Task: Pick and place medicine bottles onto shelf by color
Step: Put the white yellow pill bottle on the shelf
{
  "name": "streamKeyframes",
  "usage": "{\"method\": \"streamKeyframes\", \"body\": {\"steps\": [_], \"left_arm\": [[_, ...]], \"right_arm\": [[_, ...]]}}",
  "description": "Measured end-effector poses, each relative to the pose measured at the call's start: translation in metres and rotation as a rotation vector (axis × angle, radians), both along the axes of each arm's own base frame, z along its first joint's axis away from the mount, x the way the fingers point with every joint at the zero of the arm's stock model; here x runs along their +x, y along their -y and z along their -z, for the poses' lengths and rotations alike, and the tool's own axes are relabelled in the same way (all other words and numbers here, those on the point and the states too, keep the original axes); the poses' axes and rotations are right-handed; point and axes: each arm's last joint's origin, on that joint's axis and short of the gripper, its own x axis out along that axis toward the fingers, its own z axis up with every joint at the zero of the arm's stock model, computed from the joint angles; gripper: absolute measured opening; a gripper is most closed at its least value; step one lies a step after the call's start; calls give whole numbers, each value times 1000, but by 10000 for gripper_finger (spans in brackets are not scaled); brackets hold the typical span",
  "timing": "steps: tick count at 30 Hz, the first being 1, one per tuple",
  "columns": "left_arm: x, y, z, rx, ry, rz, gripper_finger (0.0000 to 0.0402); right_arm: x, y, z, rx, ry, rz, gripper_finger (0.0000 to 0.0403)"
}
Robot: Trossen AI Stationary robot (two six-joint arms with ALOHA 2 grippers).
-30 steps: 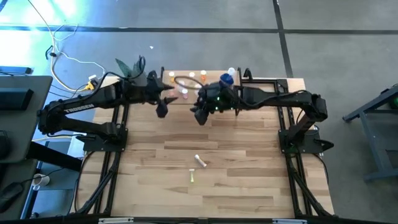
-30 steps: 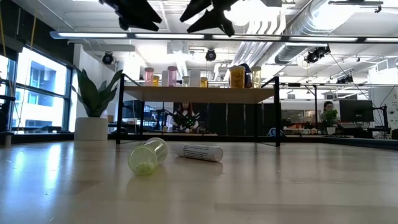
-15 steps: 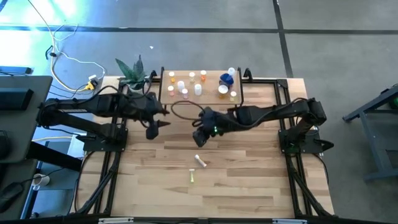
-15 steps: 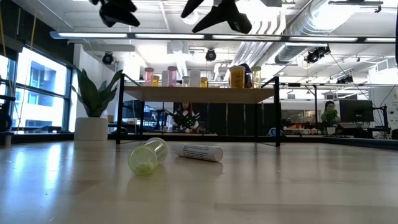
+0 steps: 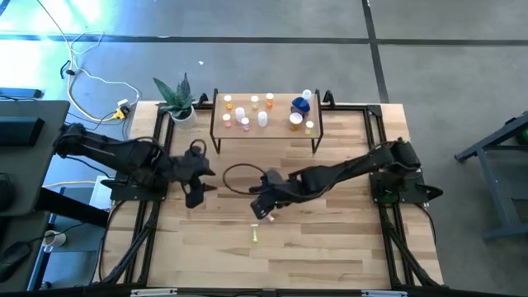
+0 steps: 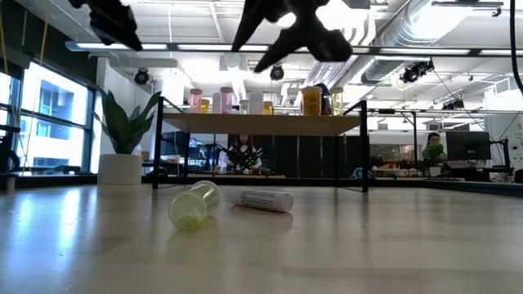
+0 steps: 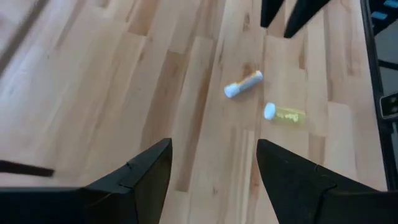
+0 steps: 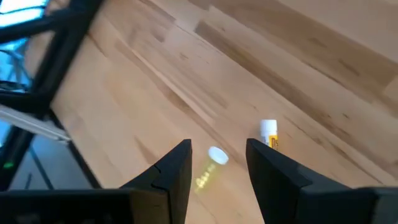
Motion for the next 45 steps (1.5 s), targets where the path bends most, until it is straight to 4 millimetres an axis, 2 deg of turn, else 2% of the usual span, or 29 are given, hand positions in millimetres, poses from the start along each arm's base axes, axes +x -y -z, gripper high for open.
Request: {"method": "streamKeyframes", "body": {"steps": [5, 14, 25, 31, 45], "left_arm": [[-3, 13, 8, -8, -11, -9, 225], [-6, 29, 7, -2, 19, -2, 225], [-7, 32, 7, 9, 31, -20, 225], [-7, 32, 7, 14, 33, -24, 225], [-7, 31, 7, 20, 35, -29, 225]], "right_arm": [[9, -1, 25, -24, -66, -5, 142], [26, 10, 71, -45, -176, -19, 142], [36, 7, 111, -20, -253, -92, 142], [37, 6, 123, 11, -290, -108, 136], [38, 5, 128, 74, -316, -86, 53]]}}
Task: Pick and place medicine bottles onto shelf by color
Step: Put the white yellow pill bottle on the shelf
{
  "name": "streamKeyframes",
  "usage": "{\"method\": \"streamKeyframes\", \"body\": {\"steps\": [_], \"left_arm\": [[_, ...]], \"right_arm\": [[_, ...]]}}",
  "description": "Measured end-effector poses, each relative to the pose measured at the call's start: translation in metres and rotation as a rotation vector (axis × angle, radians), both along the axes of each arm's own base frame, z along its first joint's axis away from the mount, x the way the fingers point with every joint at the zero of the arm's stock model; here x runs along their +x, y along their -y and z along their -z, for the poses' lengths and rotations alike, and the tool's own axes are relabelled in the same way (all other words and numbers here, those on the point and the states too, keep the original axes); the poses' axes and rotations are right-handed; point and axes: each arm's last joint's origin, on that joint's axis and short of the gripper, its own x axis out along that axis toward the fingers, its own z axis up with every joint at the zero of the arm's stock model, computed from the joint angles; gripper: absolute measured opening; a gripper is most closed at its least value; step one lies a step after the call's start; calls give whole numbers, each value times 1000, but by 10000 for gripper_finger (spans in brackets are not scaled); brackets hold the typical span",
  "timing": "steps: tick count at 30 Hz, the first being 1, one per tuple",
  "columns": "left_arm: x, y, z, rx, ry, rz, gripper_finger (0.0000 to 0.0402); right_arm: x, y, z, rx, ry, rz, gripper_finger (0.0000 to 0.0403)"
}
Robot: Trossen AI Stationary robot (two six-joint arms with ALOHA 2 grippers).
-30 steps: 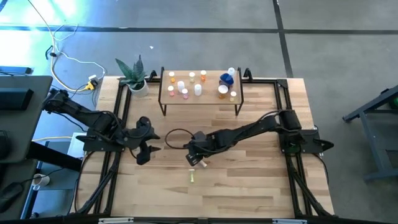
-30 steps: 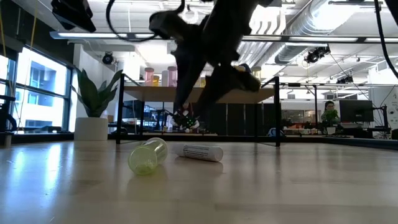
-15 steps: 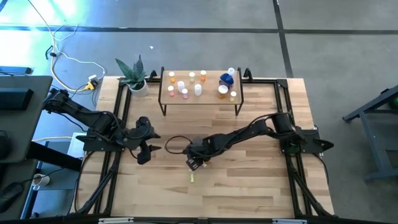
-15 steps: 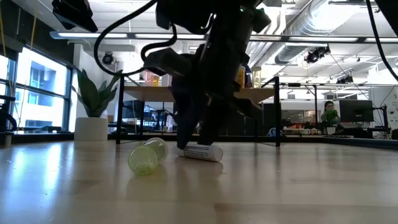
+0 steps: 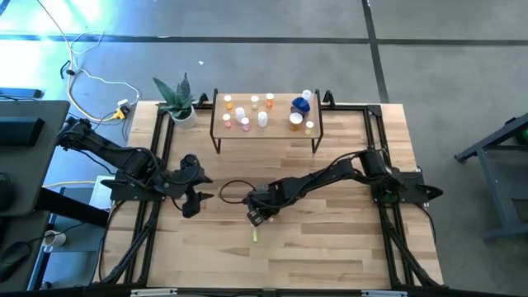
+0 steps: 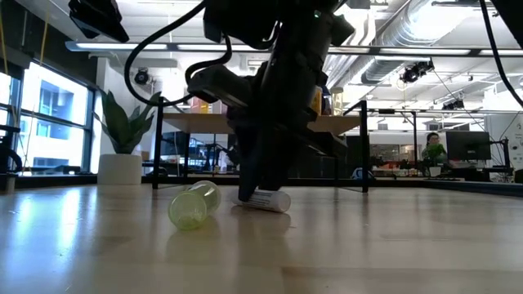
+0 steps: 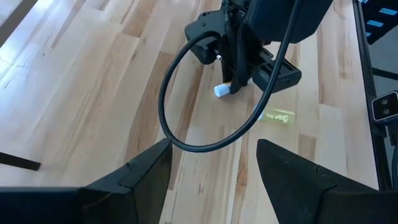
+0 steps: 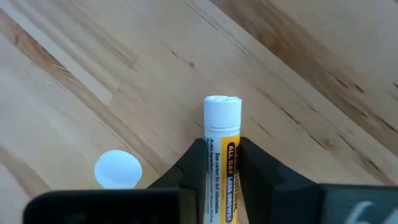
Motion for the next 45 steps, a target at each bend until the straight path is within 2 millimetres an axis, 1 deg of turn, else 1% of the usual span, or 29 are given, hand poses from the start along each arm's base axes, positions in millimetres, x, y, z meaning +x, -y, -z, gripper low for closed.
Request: {"method": "streamKeyframes", "body": {"steps": [3, 6, 8, 13, 17, 20, 24, 29, 34, 37, 40, 45], "left_arm": [[0, 0, 0, -2, -2, 2, 225], [0, 1, 0, -34, -13, 28, 225], [0, 2, 0, -57, -20, 49, 225], [0, 2, 0, -76, -21, 46, 225], [0, 2, 0, -76, -9, 29, 225], [3, 3, -3, -87, 27, 30, 225], [7, 4, -7, -82, 101, 6, 225], [12, 2, -12, -20, 177, -40, 225], [15, 0, -16, 66, 239, -108, 225], [16, -2, -19, 132, 282, -172, 225], [17, -5, -24, 205, 333, -257, 225], [21, -16, -31, 312, 385, -356, 225]], "right_arm": [[0, -2, -1, 1, 7, -2, 43], [-1, -5, -4, 1, 19, 14, 45], [-2, -9, -11, -3, 49, 17, 49], [-3, -19, -51, -17, 220, 87, 49], [-8, -24, -84, -100, 373, 158, 49], [-13, -25, -101, -163, 442, 190, 49], [-14, -20, -118, -269, 539, 218, 49], [-13, -12, -138, -415, 655, 221, 49], [-11, 3, -163, -578, 763, 232, 49], [-8, 15, -173, -657, 805, 219, 49], [-3, 26, -183, -700, 874, 229, 49], [1, 37, -194, -760, 950, 206, 52]]}}
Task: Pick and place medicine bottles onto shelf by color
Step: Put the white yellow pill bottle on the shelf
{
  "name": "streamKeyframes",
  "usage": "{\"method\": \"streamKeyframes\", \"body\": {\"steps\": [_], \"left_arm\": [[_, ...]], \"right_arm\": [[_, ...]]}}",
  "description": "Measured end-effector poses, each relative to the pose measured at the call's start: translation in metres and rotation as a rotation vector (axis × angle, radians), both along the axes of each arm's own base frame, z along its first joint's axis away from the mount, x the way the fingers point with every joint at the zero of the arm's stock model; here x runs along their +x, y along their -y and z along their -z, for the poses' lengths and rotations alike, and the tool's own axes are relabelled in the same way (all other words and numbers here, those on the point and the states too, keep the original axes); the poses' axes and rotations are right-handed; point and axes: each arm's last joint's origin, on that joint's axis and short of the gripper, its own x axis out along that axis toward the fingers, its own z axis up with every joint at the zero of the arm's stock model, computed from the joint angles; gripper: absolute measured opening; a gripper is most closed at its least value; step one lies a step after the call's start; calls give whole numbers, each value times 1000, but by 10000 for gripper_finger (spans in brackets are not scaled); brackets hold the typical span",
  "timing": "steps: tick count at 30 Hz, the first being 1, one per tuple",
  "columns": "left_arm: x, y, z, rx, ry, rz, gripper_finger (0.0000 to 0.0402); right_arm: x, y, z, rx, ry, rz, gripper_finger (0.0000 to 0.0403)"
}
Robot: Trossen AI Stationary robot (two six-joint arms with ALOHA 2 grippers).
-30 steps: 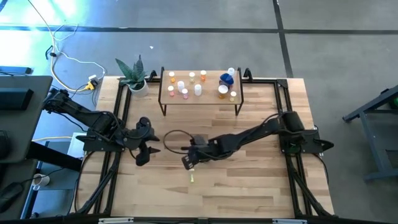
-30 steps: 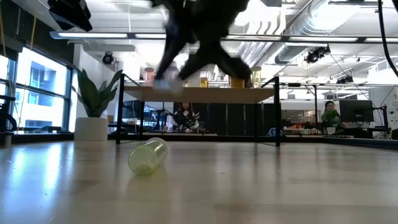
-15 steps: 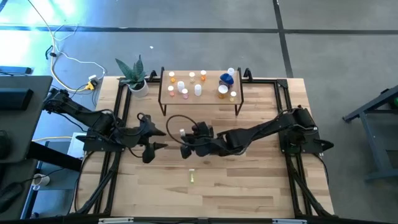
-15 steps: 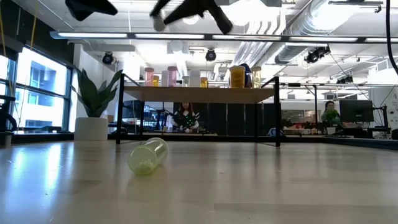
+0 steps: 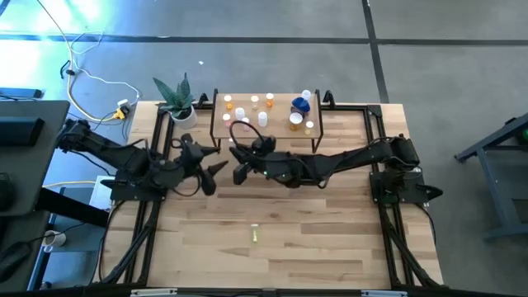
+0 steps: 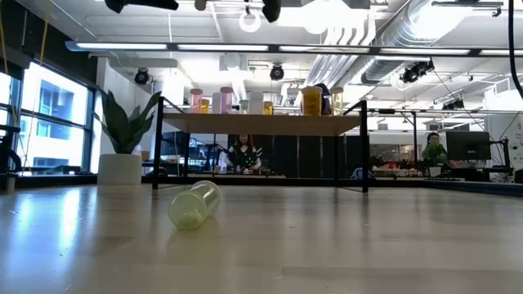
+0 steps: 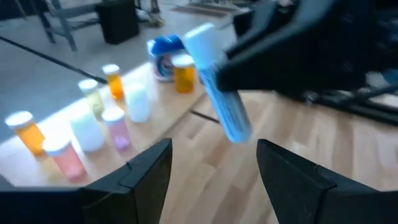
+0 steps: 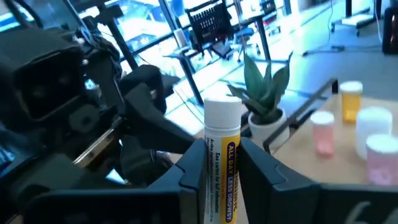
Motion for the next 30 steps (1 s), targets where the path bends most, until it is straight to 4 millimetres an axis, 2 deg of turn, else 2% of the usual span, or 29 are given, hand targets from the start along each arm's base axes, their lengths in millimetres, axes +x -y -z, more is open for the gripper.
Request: {"method": "streamKeyframes", "body": {"steps": [8, 18, 24, 30], "left_arm": [[8, -22, -7, -18, 56, -39, 225], [13, -38, -14, -30, 114, 1, 225], [14, -49, -15, -44, 127, 0, 224], [15, -57, -15, -58, 130, 3, 197]], "right_arm": [[2, 10, -7, -98, 10, 12, 52], [4, 30, -8, -97, 18, 22, 53], [5, 33, -9, -96, 33, 18, 53], [5, 32, -12, -121, 45, 0, 53]]}}
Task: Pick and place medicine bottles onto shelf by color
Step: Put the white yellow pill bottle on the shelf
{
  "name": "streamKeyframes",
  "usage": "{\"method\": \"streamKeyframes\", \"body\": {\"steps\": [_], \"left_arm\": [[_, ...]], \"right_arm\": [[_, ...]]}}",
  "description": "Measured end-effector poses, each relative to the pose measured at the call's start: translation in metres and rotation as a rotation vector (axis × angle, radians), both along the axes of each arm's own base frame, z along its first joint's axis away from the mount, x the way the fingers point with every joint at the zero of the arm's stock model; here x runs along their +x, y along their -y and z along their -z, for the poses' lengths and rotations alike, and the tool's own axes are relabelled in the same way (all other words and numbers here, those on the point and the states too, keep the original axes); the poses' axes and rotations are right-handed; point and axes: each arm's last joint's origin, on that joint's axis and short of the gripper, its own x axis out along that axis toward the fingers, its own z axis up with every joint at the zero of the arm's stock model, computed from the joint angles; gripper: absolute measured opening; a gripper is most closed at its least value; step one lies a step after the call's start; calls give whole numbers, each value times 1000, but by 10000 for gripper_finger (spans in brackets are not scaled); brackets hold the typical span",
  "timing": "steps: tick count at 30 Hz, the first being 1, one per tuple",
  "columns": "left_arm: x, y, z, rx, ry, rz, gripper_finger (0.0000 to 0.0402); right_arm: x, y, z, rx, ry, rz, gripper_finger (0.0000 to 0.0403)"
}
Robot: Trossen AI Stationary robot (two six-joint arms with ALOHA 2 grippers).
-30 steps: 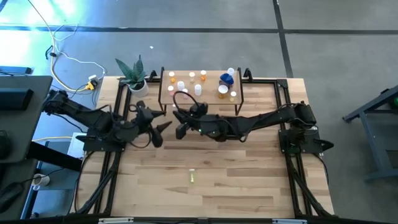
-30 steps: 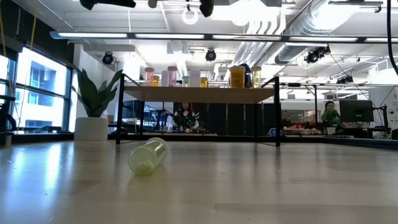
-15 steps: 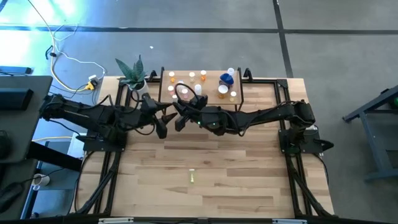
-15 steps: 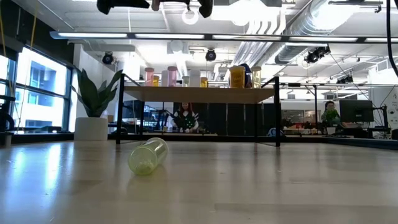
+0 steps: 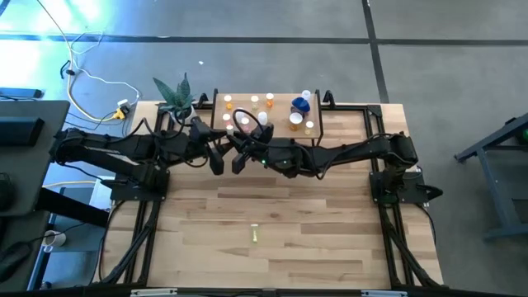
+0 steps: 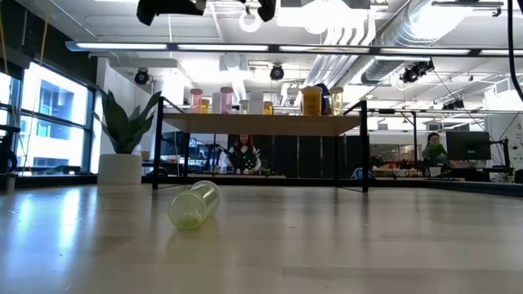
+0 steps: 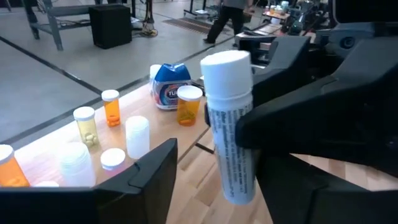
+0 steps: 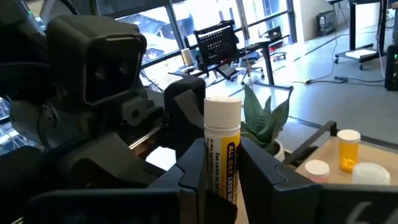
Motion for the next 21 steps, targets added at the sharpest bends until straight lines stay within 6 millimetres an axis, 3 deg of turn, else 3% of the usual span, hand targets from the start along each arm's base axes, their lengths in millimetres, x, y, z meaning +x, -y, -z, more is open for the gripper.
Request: {"method": "streamKeyframes", "body": {"steps": [15, 21], "left_arm": [[0, 0, 0, -10, 1, 24, 67], [0, 0, 0, -9, -1, 25, 58]], "right_arm": [[0, 1, 1, -19, -18, 9, 53], [0, 1, 1, -53, -38, 7, 68]]}}
